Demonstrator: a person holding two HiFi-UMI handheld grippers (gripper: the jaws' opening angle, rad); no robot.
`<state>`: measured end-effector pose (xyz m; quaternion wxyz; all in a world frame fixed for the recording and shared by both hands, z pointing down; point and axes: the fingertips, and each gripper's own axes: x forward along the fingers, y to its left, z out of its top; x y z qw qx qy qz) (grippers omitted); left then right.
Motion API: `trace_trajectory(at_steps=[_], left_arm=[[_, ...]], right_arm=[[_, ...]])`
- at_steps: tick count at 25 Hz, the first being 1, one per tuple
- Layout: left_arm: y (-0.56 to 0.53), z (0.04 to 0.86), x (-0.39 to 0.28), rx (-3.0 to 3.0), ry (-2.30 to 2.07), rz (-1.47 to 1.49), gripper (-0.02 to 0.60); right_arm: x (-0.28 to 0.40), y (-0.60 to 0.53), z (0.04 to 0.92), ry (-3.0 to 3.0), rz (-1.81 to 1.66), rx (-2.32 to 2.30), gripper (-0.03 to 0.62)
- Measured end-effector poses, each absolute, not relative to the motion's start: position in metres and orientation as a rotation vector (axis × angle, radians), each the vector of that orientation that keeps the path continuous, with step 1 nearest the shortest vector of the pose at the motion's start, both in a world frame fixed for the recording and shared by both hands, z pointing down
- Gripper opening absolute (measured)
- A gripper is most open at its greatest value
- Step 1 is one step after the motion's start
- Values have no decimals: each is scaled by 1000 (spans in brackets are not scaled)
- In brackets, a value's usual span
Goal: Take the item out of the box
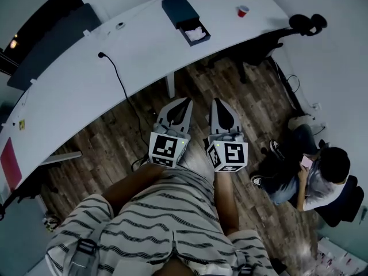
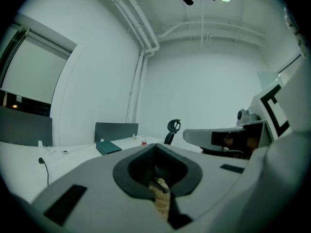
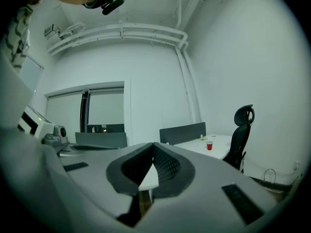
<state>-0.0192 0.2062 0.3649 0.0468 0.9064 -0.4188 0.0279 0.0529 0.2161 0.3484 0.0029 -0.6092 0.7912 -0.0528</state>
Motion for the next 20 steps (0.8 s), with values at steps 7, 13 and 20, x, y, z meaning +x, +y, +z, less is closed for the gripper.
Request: trace_trajectory(at_steps=[7, 13, 20], left_arm=[[120, 348, -22, 2783, -1247, 81, 25], [63, 342, -29, 2805, -1201, 77, 25], [12, 340, -31, 2824, -1134, 75, 26]], right_arm=[[49, 133, 329, 2456, -145, -1938, 18], [41, 77, 322, 2434, -145, -1977, 18], [33, 26, 318, 2410, -149, -2032, 18]])
